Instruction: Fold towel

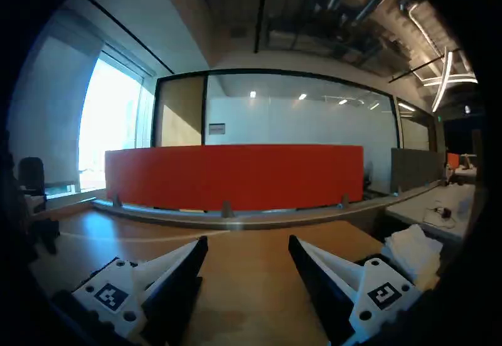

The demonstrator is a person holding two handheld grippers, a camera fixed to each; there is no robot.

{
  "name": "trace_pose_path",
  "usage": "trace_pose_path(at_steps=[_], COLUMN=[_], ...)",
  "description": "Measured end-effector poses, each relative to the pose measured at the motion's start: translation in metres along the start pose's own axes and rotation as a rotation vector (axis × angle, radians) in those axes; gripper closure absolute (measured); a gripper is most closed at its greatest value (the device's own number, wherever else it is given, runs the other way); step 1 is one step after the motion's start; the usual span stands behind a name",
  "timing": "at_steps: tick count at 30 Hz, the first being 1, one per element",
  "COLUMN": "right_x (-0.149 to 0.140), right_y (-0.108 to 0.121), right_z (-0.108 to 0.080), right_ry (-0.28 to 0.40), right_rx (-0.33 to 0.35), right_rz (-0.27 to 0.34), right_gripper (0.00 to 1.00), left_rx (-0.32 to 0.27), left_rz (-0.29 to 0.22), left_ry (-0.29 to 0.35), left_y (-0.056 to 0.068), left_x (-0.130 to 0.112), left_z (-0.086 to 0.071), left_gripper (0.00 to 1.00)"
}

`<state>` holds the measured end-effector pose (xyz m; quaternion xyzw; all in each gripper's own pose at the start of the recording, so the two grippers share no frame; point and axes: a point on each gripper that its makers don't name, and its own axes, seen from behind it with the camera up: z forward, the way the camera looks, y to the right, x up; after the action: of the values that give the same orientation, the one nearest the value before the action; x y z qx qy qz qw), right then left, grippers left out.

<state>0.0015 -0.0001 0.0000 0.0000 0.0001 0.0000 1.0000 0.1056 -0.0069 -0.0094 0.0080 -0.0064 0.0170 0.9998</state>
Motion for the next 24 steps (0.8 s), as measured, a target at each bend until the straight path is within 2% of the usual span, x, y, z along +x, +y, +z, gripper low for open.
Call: trace_pose_path(at_steps=[14,24], right_x=[0.085,0.112], right_y=[-0.006,-0.016], right_z=[-0.005,-0.009], right_ry=[0.032,0.016], right_rx=[-0.002,0.011], right_rz=[-0.001,-0.023], right_gripper=[0.0,0.0], left_rx=[-0.009,-0.031], left_rz=[0.0,-0.001], left_ry=[-0.017,-0.038], left_y=[-0.002,0.001], left_x=[0.08,0.105], left_z=[-0.01,-0.011], left_gripper=[0.06,0.06])
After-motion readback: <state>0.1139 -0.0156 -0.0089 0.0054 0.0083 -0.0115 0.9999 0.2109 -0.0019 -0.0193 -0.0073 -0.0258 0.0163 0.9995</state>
